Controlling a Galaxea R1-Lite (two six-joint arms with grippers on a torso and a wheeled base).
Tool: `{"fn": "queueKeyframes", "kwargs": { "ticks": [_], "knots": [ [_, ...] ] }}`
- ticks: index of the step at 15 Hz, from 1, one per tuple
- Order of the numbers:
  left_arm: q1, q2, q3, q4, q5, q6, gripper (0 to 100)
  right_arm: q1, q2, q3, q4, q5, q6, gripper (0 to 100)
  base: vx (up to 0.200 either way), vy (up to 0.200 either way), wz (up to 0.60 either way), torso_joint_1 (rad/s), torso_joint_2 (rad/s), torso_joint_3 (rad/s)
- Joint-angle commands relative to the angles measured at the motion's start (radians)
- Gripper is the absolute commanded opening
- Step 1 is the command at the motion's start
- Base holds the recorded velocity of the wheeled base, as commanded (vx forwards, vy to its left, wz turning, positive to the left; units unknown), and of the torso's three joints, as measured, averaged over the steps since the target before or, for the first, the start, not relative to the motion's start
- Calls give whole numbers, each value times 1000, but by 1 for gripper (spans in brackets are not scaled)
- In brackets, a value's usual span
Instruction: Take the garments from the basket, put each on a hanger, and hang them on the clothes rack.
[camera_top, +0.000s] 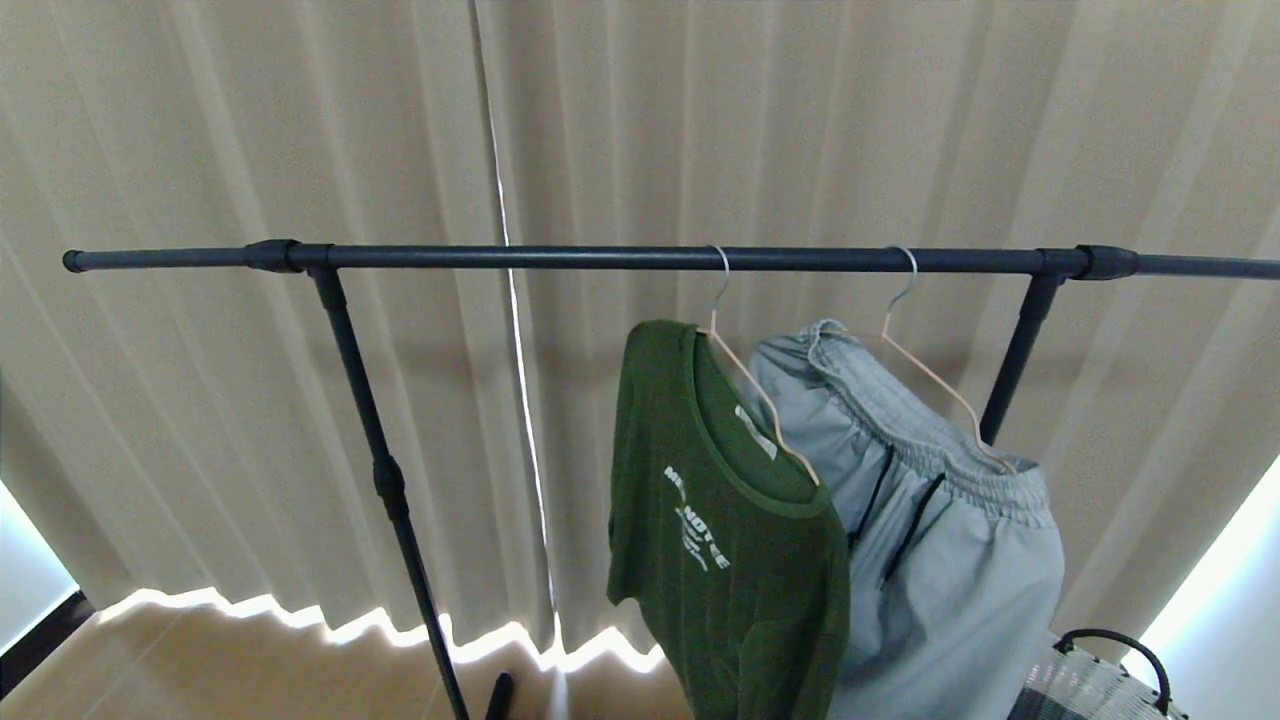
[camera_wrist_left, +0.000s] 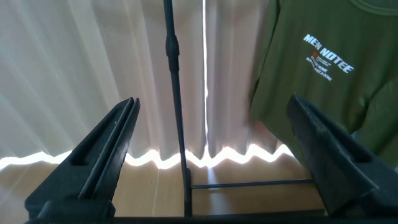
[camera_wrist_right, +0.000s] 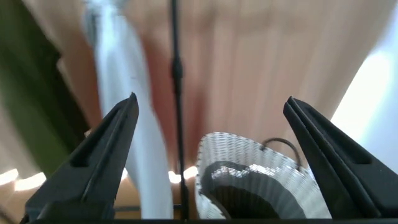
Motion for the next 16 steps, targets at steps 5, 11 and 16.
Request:
{"fn": "queueKeyframes", "kwargs": {
  "ticks": [5, 11, 16],
  "knots": [
    [1, 0, 0, 0, 3, -5, 100, 1, -2, 0, 0, 6, 1, 100, 0, 0, 0, 0, 0, 0],
    [1, 0, 2, 0, 3, -5, 100, 1, -2, 0, 0, 6, 3, 100, 0, 0, 0, 0, 0, 0],
    [-1, 0, 2, -1, 4, -5, 100, 1, -2, -2, 2, 9, 3, 100, 0, 0, 0, 0, 0, 0]
  ]
}}
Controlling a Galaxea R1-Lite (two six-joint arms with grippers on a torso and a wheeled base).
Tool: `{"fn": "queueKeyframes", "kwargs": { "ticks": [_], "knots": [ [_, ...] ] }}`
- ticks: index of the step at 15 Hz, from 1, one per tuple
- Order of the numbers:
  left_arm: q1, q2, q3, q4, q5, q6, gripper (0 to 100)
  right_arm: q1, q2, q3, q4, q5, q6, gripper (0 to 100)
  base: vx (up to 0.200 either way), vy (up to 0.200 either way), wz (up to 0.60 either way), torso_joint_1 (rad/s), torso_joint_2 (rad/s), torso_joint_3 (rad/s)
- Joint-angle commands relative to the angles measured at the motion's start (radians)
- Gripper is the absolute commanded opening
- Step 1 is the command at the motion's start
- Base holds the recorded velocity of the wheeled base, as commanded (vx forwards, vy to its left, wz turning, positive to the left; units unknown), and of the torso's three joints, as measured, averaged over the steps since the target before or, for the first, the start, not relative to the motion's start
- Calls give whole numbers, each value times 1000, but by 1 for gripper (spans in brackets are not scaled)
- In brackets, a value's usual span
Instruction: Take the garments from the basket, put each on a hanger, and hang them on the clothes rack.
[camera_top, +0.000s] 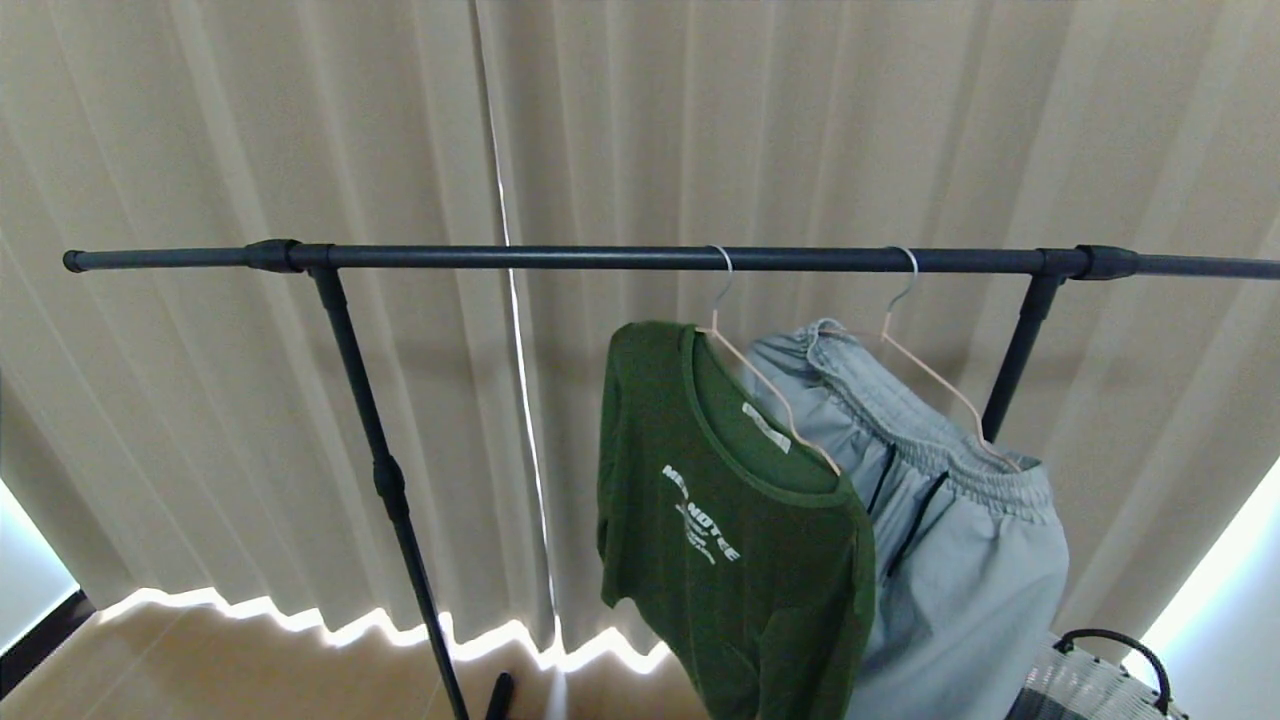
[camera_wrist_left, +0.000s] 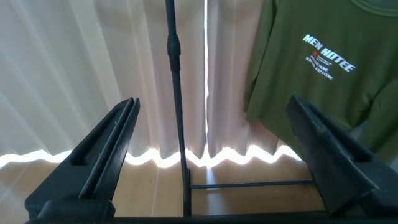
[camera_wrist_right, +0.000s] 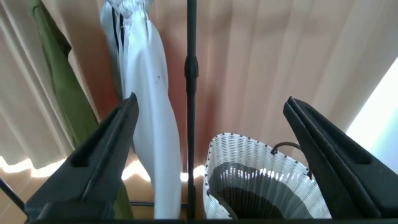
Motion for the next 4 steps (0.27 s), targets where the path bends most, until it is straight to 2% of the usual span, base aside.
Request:
{"fn": "queueKeyframes", "kwargs": {
  "ticks": [1, 4],
  "knots": [
    [1, 0, 0, 0, 0, 0, 100, 0, -1, 0, 0, -1, 2, 100, 0, 0, 0, 0, 0, 0],
    [1, 0, 0, -2, 0, 0, 100, 0, -1, 0, 0, -1, 2, 100, 0, 0, 0, 0, 0, 0]
  ]
}}
